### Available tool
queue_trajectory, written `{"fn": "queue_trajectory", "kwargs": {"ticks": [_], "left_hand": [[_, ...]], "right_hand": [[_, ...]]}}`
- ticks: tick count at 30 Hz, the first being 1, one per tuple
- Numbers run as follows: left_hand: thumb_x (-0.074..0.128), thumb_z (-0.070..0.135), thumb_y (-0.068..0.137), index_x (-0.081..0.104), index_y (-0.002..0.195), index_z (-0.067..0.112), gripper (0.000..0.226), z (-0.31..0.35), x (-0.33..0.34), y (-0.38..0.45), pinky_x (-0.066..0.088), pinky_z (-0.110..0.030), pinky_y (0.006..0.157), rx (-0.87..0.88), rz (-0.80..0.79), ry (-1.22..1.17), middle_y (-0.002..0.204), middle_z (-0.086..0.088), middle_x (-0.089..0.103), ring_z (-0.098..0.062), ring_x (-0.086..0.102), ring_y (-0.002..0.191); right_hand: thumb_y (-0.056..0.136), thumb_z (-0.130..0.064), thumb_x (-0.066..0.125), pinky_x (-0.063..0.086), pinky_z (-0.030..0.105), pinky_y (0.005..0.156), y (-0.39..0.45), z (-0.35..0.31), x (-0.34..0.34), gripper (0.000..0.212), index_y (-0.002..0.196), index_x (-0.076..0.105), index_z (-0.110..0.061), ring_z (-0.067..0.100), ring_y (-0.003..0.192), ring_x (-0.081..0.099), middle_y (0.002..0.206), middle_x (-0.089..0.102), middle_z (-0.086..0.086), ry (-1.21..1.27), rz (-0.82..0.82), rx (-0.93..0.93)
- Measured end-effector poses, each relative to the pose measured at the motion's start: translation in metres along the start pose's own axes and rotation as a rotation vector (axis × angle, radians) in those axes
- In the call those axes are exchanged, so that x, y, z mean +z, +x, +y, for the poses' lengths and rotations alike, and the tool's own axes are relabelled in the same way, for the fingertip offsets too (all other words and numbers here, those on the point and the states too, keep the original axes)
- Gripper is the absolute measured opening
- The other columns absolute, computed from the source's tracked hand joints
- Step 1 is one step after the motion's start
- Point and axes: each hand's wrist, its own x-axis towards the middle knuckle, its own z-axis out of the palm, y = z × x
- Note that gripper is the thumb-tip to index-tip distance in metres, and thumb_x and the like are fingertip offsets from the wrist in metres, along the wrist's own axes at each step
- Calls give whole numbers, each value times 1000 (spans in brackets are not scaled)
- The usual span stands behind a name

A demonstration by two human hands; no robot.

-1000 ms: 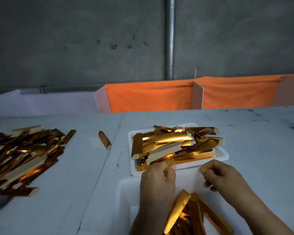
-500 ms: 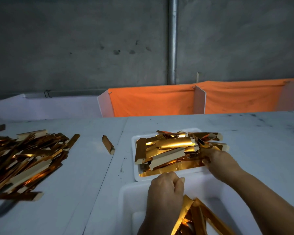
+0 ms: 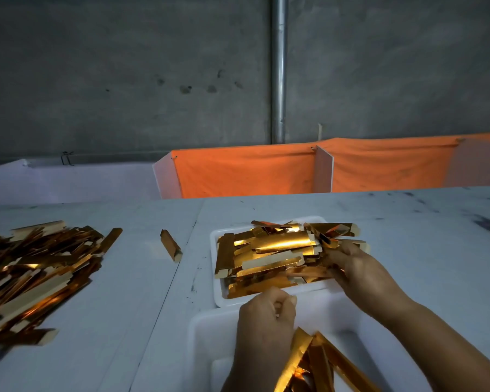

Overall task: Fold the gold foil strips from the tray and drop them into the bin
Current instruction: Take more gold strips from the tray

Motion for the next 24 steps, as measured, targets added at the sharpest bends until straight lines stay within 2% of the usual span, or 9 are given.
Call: {"fn": "queue_trajectory", "kwargs": {"ticks": [2, 4, 6, 11, 14, 16, 18, 20, 24], "left_hand": [[48, 40, 96, 55, 120, 31, 27, 1, -2, 0, 41, -4, 74, -44, -23, -125, 118, 14, 59, 2, 51, 89], [53, 42, 93, 49, 129, 30, 38, 2, -3, -1, 43, -11, 83, -82, -66, -283, 126, 13, 57, -1, 52, 103], [60, 42, 88, 49, 126, 31, 42, 4, -3, -1, 45, -14, 85, -94, -122, -454, 124, 14, 59, 0, 55, 106], [71, 34, 78, 55, 114, 32, 40, 4, 1, -2, 50, -31, 95, -53, -143, -715, 107, 15, 69, 0, 63, 101], [70, 37, 73, 59, 111, 31, 40, 2, 0, -1, 50, -37, 97, -12, -144, -758, 108, 14, 70, -4, 64, 104], [70, 42, 68, 64, 105, 31, 39, 1, -3, 1, 49, -40, 98, 7, -155, -775, 107, 11, 70, -8, 64, 104], [69, 45, 69, 68, 101, 38, 34, 0, -5, 1, 47, -41, 98, 27, -169, -771, 108, 12, 70, -7, 64, 105], [69, 52, 68, 68, 99, 44, 32, -1, -7, 1, 45, -38, 99, 39, -193, -762, 109, 16, 69, -2, 63, 106], [68, 49, 70, 69, 101, 36, 34, 1, -6, 1, 44, -45, 101, 32, -233, -748, 107, 12, 70, -8, 63, 106]], "right_hand": [[91, -12, 62, 46, 26, 66, -15, -7, -5, 13, 102, 69, -14, 19, 84, 58, 104, 57, 2, 105, 118, 6], [87, -7, 66, 41, 17, 63, -31, -18, -10, 11, 93, 70, -15, 14, 77, 56, 94, 56, -4, 243, 205, 11], [83, -6, 70, 38, 11, 61, -46, -31, -11, 14, 87, 68, -19, 7, 72, 55, 87, 54, -9, 296, 217, -36], [71, -8, 81, 44, 19, 48, -62, -55, -10, 25, 85, 65, -22, 8, 64, 55, 81, 55, -7, 200, 155, -169], [77, -21, 78, 43, 13, 58, -58, -56, -10, 22, 89, 61, -25, 6, 76, 55, 92, 53, -12, 236, 117, -189], [82, -30, 73, 49, 15, 74, -57, -56, -7, 21, 93, 56, -30, 3, 92, 56, 102, 53, -18, 469, 22, -98], [79, -31, 75, 50, 17, 82, -56, -52, -5, 21, 90, 57, -31, 0, 96, 59, 104, 58, -20, 701, -107, 13], [76, -32, 78, 55, 24, 79, -56, -46, -5, 21, 85, 59, -32, 5, 90, 65, 105, 62, -23, 840, -192, 79], [63, -39, 81, 58, 35, 76, -58, -36, -9, 27, 83, 64, -35, 16, 84, 69, 96, 70, -4, 1028, -254, 157]]}}
